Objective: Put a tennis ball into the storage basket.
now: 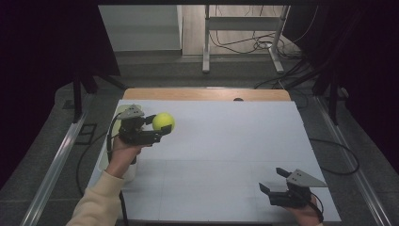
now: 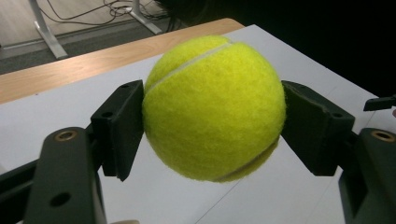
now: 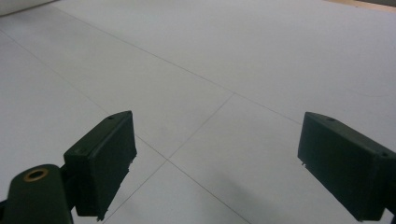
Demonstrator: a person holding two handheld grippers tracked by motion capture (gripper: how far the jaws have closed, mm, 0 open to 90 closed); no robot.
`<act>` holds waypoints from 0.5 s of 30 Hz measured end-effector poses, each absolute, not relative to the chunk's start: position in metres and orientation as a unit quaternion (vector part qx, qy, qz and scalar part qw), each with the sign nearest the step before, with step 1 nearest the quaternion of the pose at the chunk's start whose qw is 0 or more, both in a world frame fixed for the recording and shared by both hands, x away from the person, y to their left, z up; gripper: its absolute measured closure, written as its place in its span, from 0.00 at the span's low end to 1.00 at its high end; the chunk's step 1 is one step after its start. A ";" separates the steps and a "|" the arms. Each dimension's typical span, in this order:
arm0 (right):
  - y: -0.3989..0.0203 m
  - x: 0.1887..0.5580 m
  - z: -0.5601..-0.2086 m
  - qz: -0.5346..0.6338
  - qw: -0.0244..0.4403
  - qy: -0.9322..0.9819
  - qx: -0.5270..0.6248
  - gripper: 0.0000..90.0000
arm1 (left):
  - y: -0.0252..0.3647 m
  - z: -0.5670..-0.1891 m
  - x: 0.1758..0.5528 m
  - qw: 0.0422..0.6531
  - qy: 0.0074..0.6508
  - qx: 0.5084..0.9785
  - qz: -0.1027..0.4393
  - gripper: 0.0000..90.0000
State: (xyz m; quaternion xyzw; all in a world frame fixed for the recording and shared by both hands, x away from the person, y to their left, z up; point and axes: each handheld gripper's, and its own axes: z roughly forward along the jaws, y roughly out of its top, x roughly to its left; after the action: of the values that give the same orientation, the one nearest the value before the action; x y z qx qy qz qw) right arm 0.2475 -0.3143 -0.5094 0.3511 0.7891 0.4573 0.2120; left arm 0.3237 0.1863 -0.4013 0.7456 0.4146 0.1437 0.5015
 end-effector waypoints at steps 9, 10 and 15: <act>-0.314 0.247 -0.509 0.457 0.213 0.789 0.351 0.13 | 0.198 -0.401 0.323 0.501 0.427 0.737 0.152 0.30; -0.314 0.247 -0.509 0.457 0.213 0.789 0.351 0.13 | 0.200 -0.401 0.323 0.501 0.429 0.736 0.152 0.30; -0.314 0.247 -0.509 0.457 0.213 0.789 0.352 0.13 | 0.208 -0.400 0.321 0.498 0.435 0.733 0.158 0.30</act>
State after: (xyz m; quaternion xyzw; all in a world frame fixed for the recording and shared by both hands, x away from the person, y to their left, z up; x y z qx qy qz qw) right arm 0.2474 -0.3142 -0.5094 0.3517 0.7890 0.4566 0.2127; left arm 0.3210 0.2081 -0.4005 0.7334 0.4347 0.1585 0.4980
